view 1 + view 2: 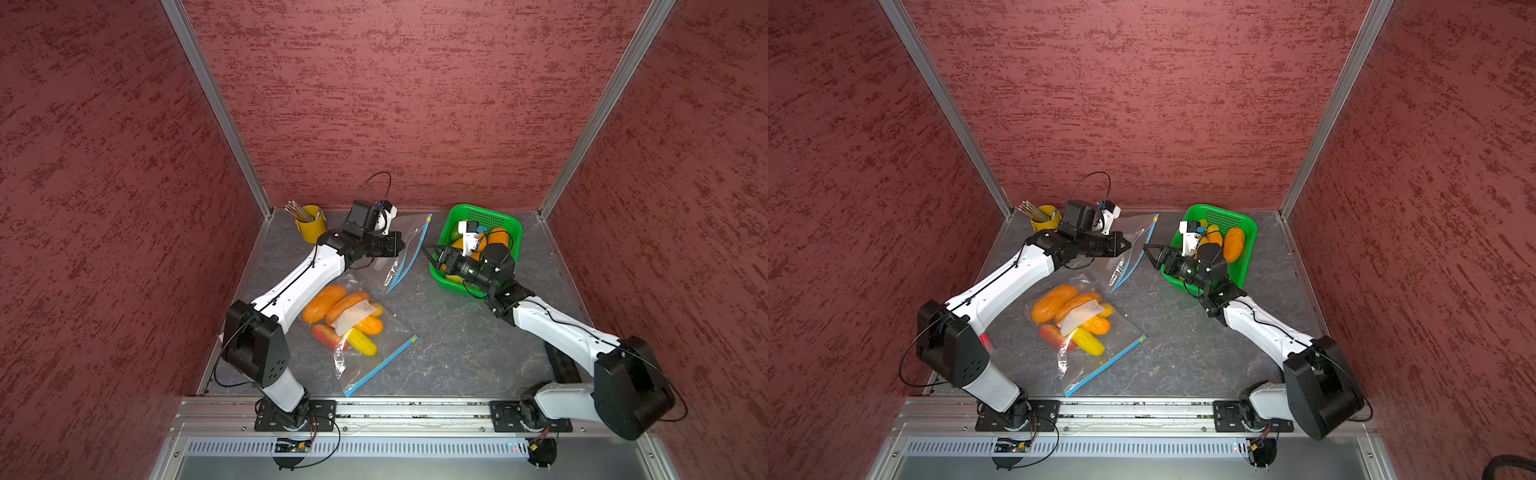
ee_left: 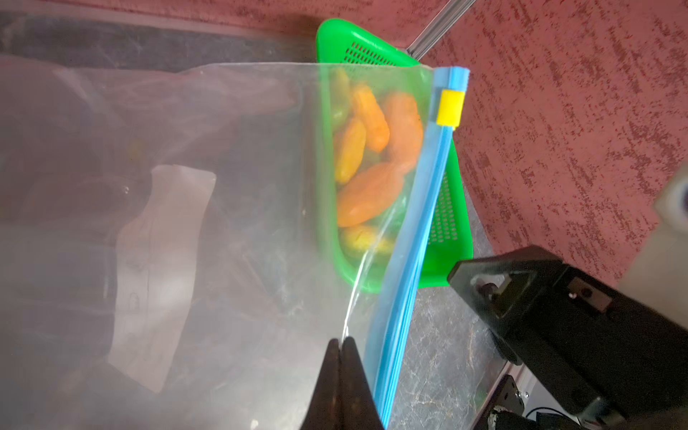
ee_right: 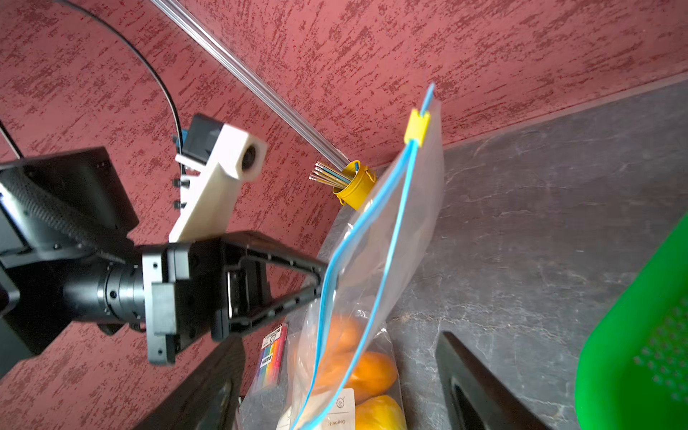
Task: Place the mango in a zip-top bag and seal the zipper
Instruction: Open the zipper of the food storage bag.
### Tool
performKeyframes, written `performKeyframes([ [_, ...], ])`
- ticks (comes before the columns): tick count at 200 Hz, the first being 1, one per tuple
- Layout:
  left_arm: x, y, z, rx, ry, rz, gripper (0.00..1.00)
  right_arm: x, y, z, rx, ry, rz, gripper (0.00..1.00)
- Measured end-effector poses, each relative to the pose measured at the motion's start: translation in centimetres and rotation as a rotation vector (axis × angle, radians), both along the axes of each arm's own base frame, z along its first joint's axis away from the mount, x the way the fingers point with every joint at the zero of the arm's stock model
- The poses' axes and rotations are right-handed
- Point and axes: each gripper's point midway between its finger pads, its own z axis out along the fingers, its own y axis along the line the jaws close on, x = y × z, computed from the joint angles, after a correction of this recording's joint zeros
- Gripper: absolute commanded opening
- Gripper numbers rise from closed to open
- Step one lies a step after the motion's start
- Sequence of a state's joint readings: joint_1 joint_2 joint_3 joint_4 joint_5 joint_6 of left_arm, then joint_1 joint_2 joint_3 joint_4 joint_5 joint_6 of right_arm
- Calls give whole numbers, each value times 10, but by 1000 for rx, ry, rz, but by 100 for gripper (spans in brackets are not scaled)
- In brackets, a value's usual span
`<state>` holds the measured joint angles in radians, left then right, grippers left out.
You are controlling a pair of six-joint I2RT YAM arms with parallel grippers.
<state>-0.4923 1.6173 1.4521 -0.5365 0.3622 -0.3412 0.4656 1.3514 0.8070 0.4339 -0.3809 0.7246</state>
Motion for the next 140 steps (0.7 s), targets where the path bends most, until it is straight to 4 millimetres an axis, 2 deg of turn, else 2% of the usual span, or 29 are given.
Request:
performKeyframes([
  [19,-2,-1,1,-15,4,10,0,2,1,-11,-19,25,0,65],
  [64,-3,-5,22,-68,-36,15,0,8,5,-38,-49,84,5,52],
  [96,-5,-10,25,-89,-37,-3,0,15,12,-43,-47,100,20,52],
  [122,-6,-10,19,-93,-22,0,0,17,15,-48,-52,115,23,59],
  [140,-7,-7,13,-96,-2,11,0,12,11,-41,-50,92,16,64],
])
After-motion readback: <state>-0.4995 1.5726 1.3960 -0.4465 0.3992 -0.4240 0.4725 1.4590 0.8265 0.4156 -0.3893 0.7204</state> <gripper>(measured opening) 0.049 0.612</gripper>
